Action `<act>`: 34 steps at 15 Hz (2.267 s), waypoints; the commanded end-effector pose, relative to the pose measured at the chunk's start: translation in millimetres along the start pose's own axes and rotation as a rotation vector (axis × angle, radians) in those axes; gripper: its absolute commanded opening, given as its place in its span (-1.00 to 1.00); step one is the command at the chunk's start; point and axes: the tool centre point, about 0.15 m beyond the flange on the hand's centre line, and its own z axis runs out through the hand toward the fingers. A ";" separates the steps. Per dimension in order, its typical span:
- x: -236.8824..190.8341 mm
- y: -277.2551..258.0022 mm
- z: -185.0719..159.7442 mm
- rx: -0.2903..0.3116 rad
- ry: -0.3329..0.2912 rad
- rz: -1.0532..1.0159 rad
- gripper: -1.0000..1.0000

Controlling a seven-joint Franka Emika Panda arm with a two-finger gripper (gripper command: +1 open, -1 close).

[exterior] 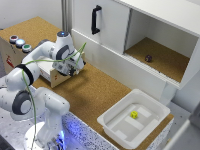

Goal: Go close the drawer

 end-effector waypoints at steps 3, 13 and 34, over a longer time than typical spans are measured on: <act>83.9 23.8 -8.9 0.245 -0.250 -0.159 1.00; 68.6 -31.1 23.5 0.031 -0.192 0.011 1.00; 44.9 -39.6 81.5 0.092 -0.069 -0.006 -1.00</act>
